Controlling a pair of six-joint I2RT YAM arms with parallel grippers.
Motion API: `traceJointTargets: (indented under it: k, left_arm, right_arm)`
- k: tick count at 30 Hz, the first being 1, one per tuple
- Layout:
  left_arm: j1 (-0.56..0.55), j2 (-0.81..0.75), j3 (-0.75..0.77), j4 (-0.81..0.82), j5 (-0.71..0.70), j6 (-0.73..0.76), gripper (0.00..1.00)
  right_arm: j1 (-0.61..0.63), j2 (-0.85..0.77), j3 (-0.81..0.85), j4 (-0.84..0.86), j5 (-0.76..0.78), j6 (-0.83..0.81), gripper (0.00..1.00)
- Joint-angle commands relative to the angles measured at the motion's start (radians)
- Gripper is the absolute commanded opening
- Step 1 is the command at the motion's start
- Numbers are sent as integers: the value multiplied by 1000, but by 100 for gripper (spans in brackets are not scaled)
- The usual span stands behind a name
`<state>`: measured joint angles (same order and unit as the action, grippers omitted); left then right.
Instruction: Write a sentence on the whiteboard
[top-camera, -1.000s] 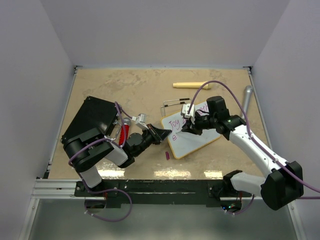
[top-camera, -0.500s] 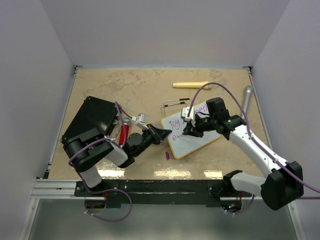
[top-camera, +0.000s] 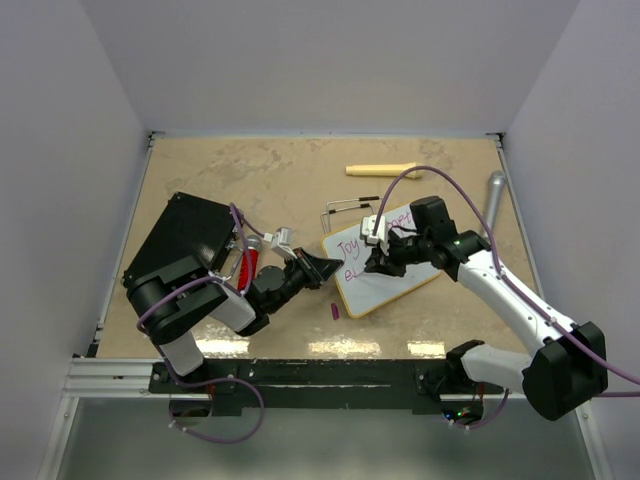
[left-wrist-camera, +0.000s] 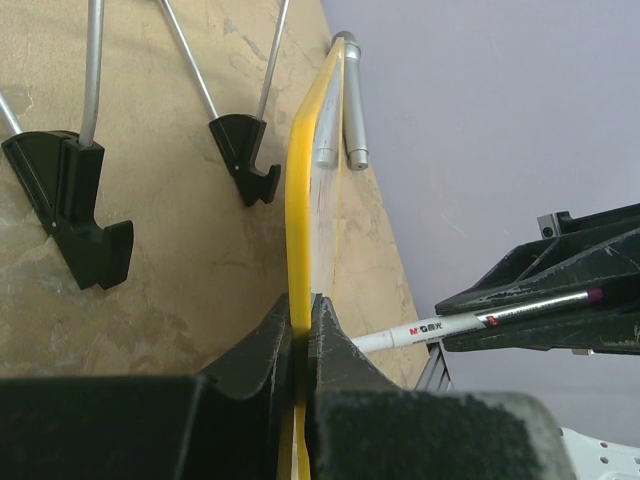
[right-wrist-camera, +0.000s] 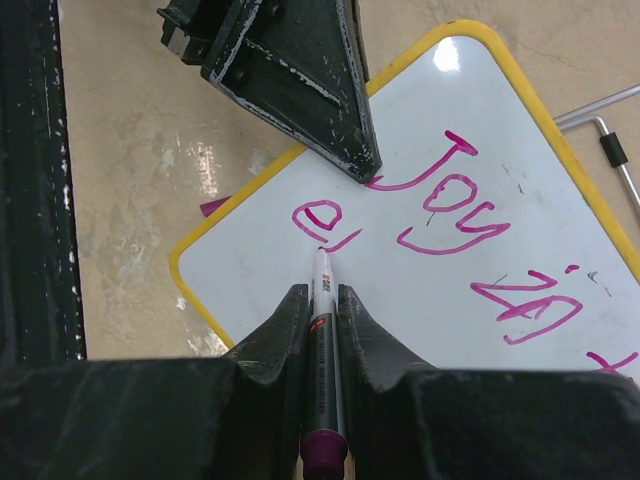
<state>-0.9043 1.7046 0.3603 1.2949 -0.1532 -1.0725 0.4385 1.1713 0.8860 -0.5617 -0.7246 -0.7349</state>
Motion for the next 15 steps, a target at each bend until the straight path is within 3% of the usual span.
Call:
traceJointTargets:
  k: [1, 15]
  left_arm:
    - [1, -5, -12, 81, 3, 60, 0]
    - [1, -6, -21, 89, 0, 57, 0]
  right_arm:
    - [5, -16, 16, 89, 47, 55, 0]
    - [-3, -28, -1, 135, 125, 111, 0]
